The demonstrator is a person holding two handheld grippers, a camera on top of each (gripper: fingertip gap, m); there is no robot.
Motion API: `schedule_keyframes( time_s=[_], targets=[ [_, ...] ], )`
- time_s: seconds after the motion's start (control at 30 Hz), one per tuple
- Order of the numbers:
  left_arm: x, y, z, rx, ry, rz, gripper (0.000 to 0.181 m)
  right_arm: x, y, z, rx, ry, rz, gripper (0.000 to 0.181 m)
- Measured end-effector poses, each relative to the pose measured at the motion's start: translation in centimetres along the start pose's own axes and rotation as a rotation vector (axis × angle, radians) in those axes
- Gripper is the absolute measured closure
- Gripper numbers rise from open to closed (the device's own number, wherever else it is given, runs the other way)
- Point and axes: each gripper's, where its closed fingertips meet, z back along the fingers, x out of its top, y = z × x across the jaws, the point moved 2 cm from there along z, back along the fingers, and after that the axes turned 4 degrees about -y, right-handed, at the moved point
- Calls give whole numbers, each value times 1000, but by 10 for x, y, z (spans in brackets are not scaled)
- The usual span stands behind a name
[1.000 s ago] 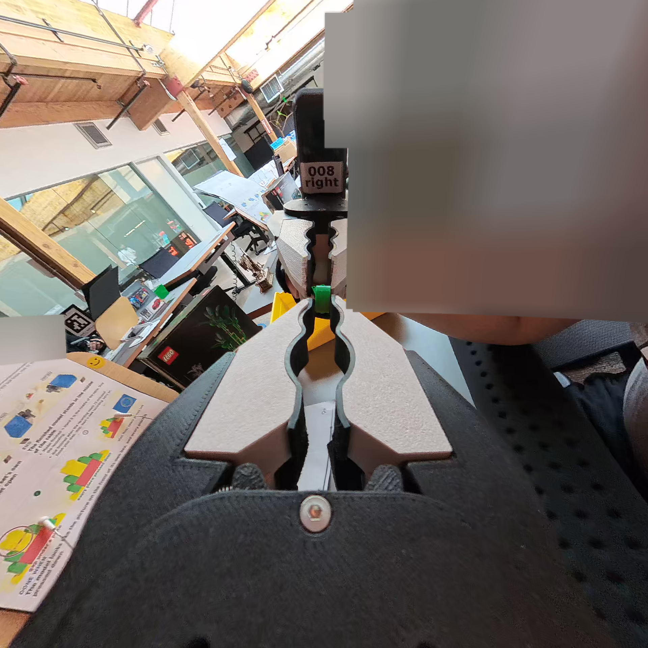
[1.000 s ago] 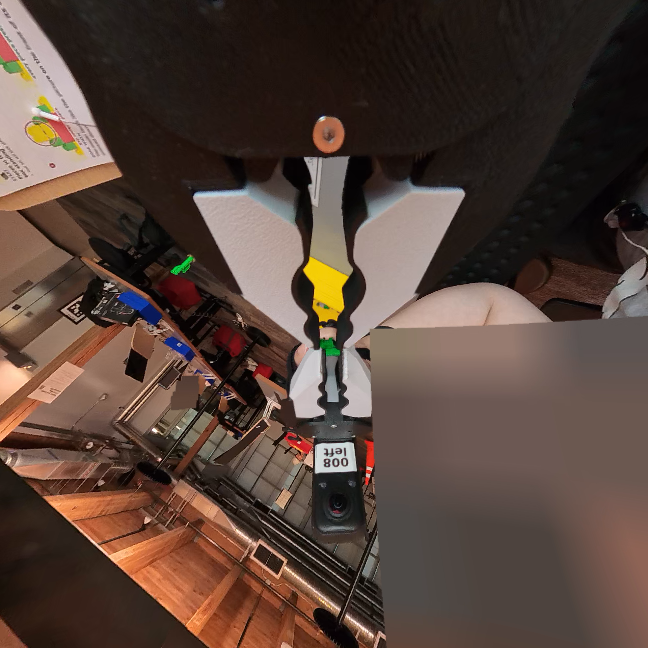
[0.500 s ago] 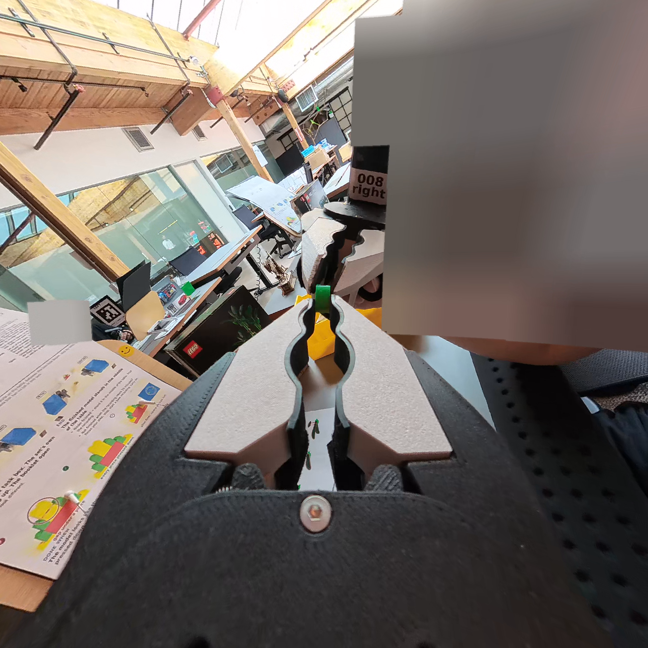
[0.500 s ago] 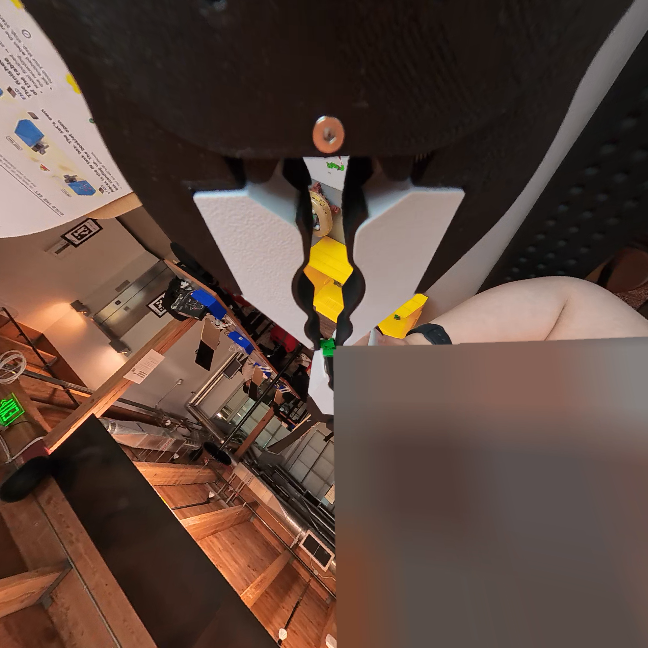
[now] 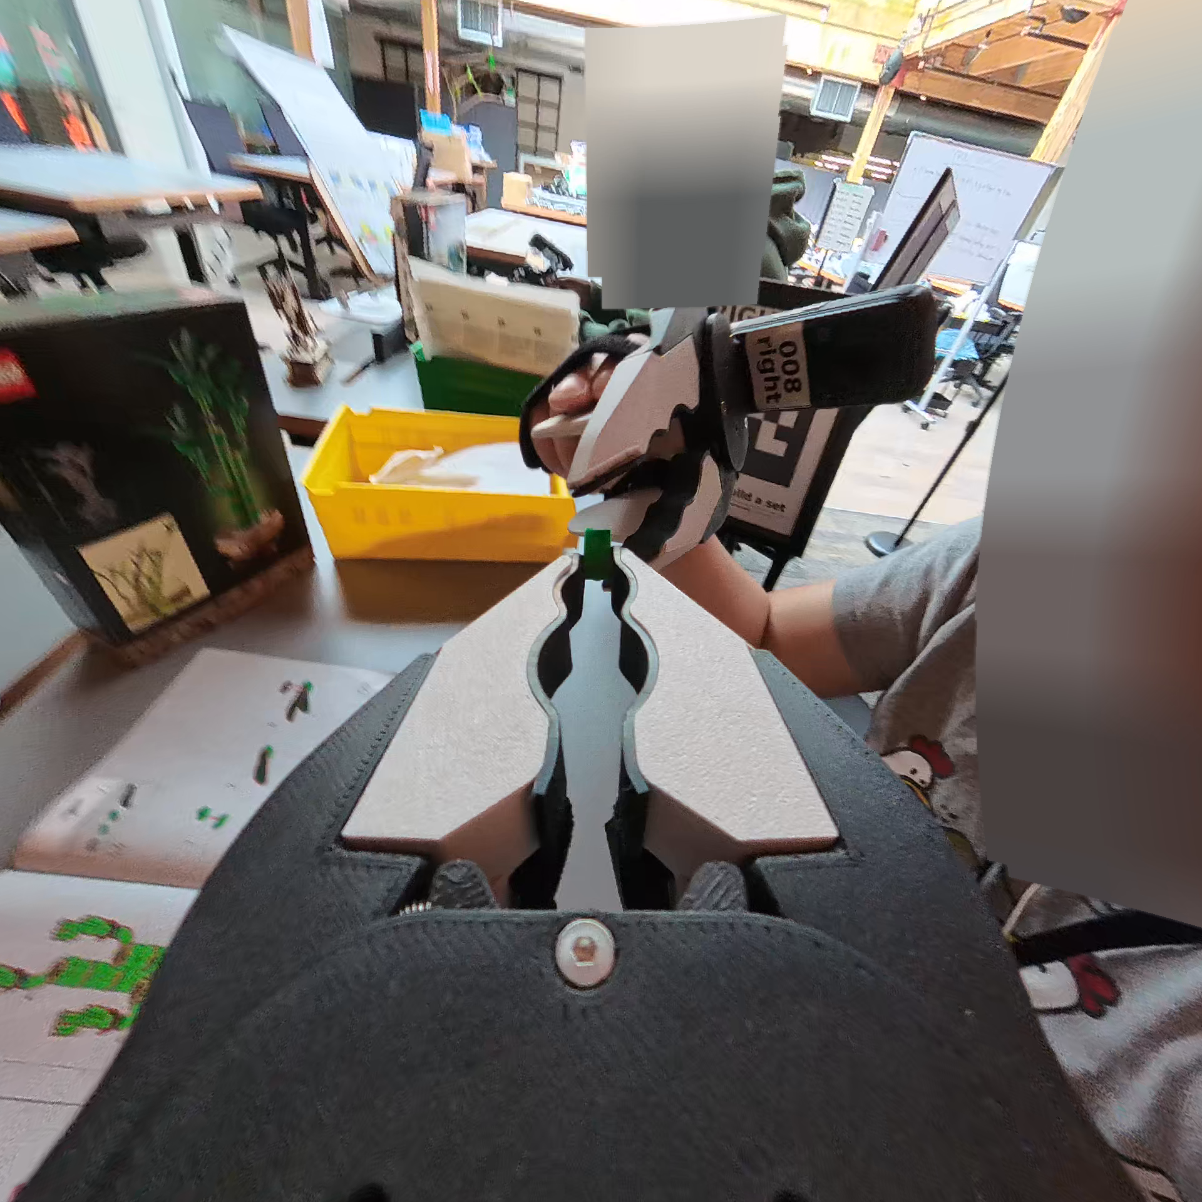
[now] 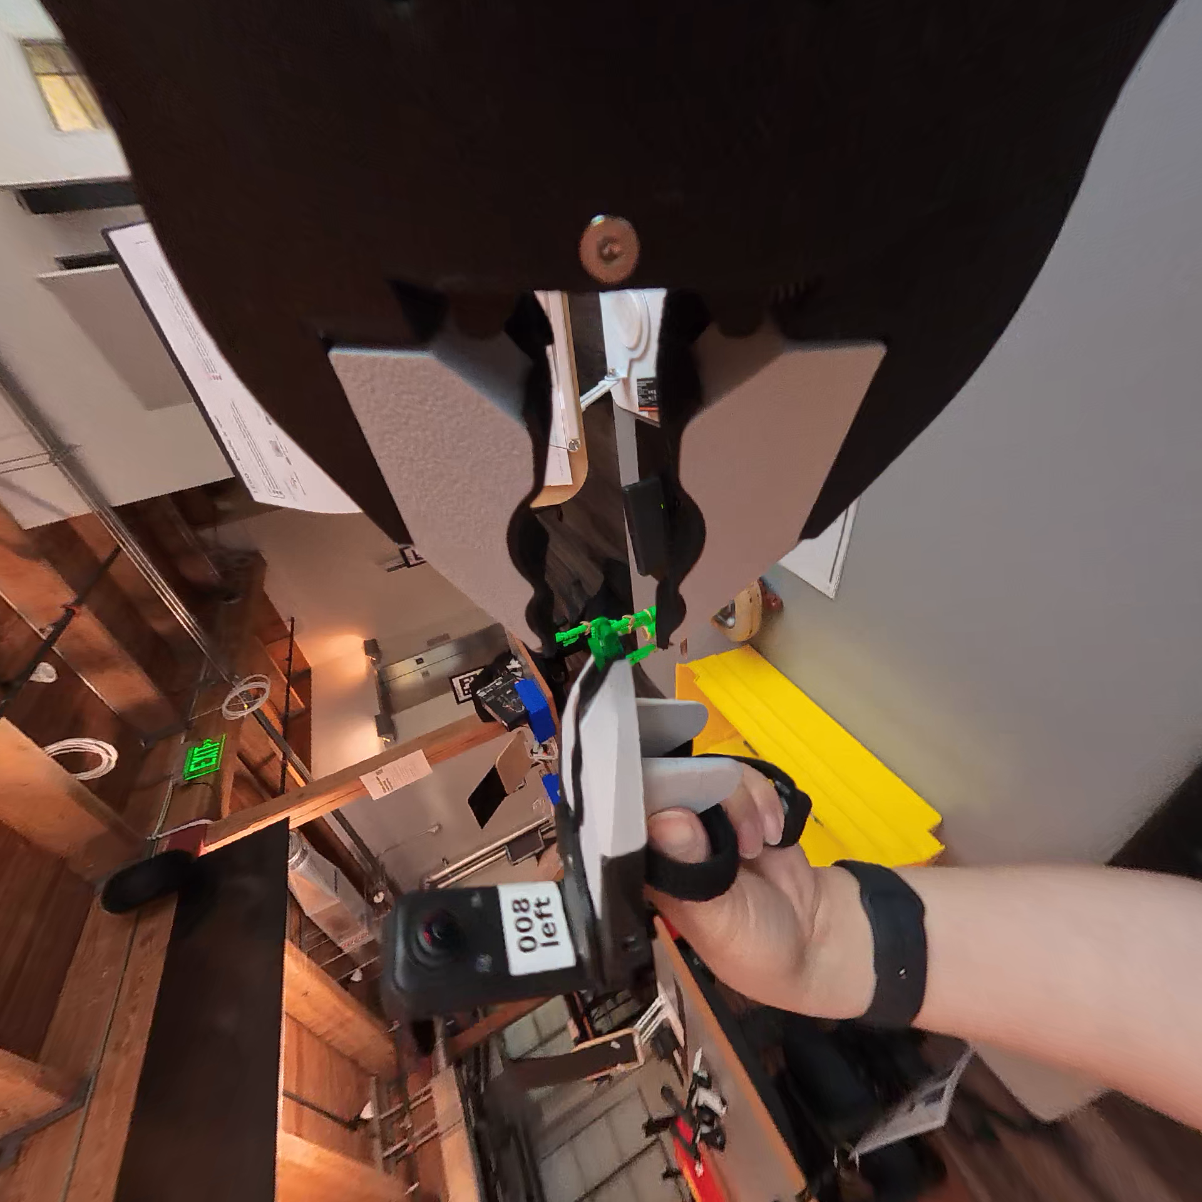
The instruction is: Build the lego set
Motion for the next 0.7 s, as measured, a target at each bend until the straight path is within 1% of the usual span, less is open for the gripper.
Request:
schedule_keyframes(
  time_s=[0.1, 0.17, 0.23, 0.4, 0.57, 0.7],
  targets=[
    [-9, 3, -4, -25, 40, 67, 176, -5, 7, -7, 26, 29, 39, 157],
    [-12, 4, -5, -38, 56, 91, 176, -10, 10, -9, 37, 58, 56, 166],
    [-13, 4, -5, -47, 65, 106, 175, -11, 12, -9, 47, 62, 59, 171],
    [-15, 5, -5, -52, 78, 118, 175, -11, 14, -9, 63, 65, 47, 171],
    [-22, 8, -4, -25, 122, 114, 175, -16, 19, -11, 97, 95, 51, 173],
    [-20, 11, -5, -22, 103, 122, 175, -18, 16, -11, 78, 107, 54, 174]
  ],
)
